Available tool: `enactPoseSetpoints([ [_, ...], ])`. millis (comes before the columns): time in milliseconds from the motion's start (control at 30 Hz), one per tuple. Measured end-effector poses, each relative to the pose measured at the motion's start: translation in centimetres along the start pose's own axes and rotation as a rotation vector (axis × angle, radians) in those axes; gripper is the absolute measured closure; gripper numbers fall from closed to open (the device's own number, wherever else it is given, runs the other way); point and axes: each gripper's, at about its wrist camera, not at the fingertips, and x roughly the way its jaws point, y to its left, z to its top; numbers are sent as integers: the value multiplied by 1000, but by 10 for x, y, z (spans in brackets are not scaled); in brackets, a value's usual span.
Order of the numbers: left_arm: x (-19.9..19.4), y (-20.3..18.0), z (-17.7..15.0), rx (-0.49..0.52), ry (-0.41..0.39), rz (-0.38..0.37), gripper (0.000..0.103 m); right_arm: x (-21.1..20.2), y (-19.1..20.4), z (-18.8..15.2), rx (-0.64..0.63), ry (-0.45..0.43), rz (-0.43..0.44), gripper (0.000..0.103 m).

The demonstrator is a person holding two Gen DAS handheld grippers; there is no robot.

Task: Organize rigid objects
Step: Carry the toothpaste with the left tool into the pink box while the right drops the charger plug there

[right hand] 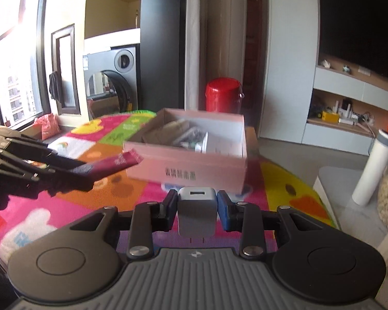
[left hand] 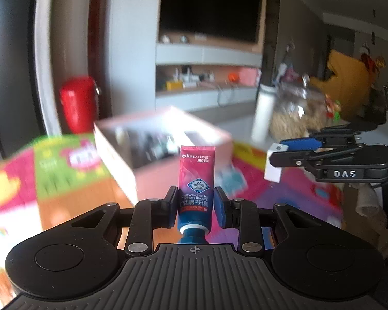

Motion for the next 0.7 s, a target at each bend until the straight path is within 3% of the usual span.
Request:
enactPoseSetpoints([
  [133,9,15,47,1,-80,38,70,2,-12,49,23,-78,27,71],
  [233,39,36,86,-86,-115,47,69,25,-21,99,47,-116,28,71],
  [333,88,53,109,-146,-70,97,69,67,-33,147,99,-81,51,69],
  [400,110,60,105,-192,-38,135,71,91,-38,162,130,-46,-2,63],
  [467,113,63,94,-215,-17,106,71,102,-40,157,149,-18,-60,61],
  [600,81,67,59,-233,-5,49,71,99,-40,111,162,51,-69,49],
  [700,49,66,28,-208,28,85,71,91,-32,68,121,100,-86,49],
])
